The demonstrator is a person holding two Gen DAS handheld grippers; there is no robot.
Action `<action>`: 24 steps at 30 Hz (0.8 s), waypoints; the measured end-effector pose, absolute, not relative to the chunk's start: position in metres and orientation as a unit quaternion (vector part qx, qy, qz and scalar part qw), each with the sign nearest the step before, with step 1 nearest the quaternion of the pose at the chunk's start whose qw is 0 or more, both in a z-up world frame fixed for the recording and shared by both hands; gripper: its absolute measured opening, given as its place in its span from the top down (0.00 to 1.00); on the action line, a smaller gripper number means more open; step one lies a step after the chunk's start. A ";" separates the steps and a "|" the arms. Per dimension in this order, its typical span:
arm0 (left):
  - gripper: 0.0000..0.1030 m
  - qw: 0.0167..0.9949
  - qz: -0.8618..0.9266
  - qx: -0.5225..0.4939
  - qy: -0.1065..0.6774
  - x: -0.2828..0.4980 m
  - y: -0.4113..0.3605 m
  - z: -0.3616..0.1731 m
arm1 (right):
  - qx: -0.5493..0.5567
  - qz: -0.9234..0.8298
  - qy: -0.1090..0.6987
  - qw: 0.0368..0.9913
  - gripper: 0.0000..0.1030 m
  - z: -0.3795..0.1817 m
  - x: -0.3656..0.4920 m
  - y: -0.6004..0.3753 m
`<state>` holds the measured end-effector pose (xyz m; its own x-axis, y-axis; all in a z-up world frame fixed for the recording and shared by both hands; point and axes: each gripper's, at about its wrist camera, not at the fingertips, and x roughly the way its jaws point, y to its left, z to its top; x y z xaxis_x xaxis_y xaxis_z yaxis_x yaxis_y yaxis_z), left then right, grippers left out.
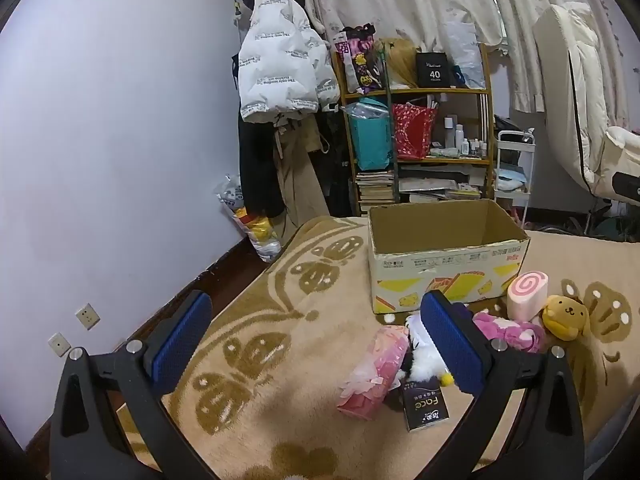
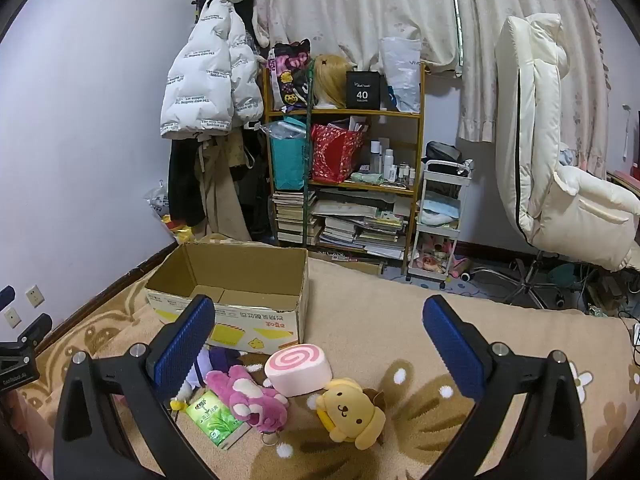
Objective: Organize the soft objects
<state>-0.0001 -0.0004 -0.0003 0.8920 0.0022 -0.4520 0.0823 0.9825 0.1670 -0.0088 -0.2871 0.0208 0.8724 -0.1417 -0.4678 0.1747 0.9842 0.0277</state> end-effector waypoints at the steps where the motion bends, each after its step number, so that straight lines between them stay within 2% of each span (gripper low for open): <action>1: 0.00 0.968 -0.020 0.094 0.231 0.000 -0.001 0.000 | 0.036 -0.082 0.240 0.967 0.00 0.021 -0.009 -0.287; 24: 0.00 0.968 -0.021 0.089 0.234 0.002 0.000 -0.003 | 0.035 -0.082 0.241 0.966 0.00 0.020 -0.009 -0.287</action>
